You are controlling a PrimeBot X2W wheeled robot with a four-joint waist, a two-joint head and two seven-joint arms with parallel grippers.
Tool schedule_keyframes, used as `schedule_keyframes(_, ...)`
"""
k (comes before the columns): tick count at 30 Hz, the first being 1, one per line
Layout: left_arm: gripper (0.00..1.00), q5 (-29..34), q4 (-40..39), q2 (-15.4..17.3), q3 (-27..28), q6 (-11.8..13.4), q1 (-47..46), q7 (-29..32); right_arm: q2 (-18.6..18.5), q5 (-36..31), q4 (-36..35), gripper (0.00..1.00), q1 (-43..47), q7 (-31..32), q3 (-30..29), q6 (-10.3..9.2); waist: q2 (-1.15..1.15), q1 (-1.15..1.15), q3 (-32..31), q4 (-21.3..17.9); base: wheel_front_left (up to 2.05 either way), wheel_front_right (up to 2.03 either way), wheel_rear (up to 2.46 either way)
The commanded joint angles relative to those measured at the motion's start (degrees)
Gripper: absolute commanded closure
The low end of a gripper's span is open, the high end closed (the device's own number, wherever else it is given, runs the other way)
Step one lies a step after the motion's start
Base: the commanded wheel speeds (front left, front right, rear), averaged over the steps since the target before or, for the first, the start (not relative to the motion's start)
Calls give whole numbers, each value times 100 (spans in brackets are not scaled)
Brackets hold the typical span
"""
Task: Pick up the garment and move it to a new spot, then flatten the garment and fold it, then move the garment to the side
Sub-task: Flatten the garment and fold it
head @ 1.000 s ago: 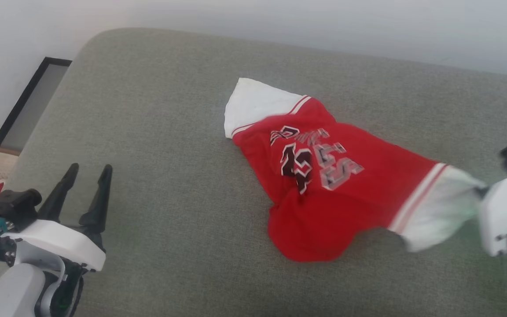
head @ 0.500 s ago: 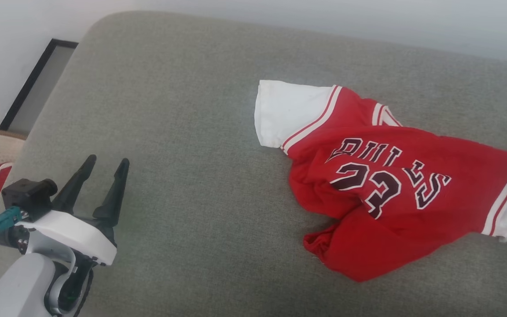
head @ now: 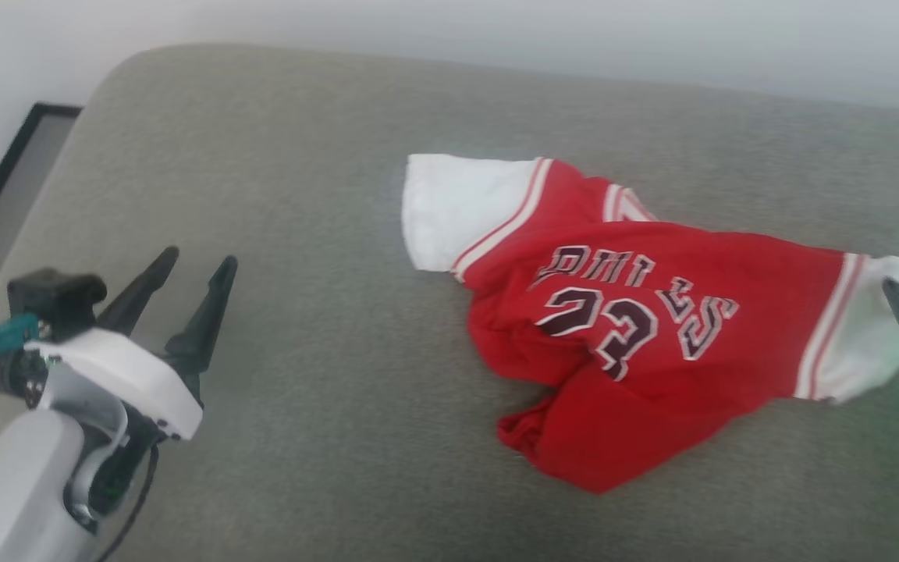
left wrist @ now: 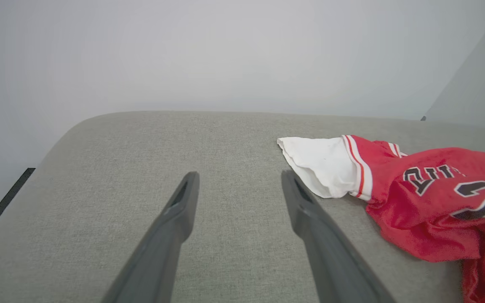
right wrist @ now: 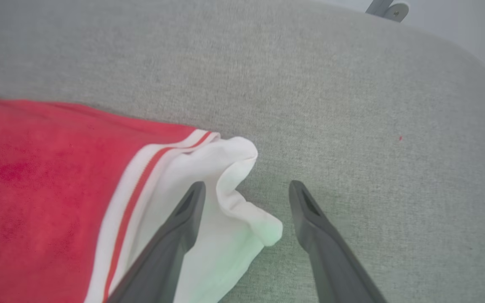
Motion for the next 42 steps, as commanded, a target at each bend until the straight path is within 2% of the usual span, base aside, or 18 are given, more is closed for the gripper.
schedule_keyframes(1, 0, -63, -64, 57, -19, -12, -133, 164, 73, 95, -126, 0, -28, -105, 57, 1, 0, 0, -116, -232, 0, 0, 0)
schedule_keyframes(6, 0, -177, -229, 212, -105, -28, -465, 799, 222, -13, -732, 0, 139, -761, 230, 1, 0, 0, -246, -694, 0, 0, 0)
schedule_keyframes(10, 0, -176, -269, 347, -151, -9, -785, 1272, 593, -90, -1188, 0, 263, -1388, 130, -1, 0, 0, -282, -1104, 0, 0, 0)
schedule_keyframes(17, 0, -190, -247, 369, -269, 20, -1220, 1788, 1148, -268, -1806, 0, 482, -2287, 108, 1, 0, 0, -218, -1611, 0, 0, 0)
schedule_keyframes(23, 0, -254, 193, 304, -416, 8, -1582, 2270, 1616, -567, -2324, 0, 794, -2960, 184, 1, 0, 0, -69, -1987, 0, 0, 0)
schedule_keyframes(31, 0, -249, 1382, 221, -704, 124, -2107, 3222, 2037, -814, -2571, 0, 1151, -3241, 366, 1, 0, 0, 271, -2366, 0, 0, 0)
schedule_keyframes(38, 0, -263, 2359, 264, -832, 260, -2370, 3867, 2169, -745, -2747, 0, 1284, -3437, 629, 1, 0, 0, 600, -2632, 0, 0, 0)
schedule_keyframes(42, 0, -362, 2802, 175, -830, 308, -2484, 4082, 2195, -728, -2834, 0, 1318, -3429, 689, 1, 0, 0, 757, -2701, 0, 0, 0)
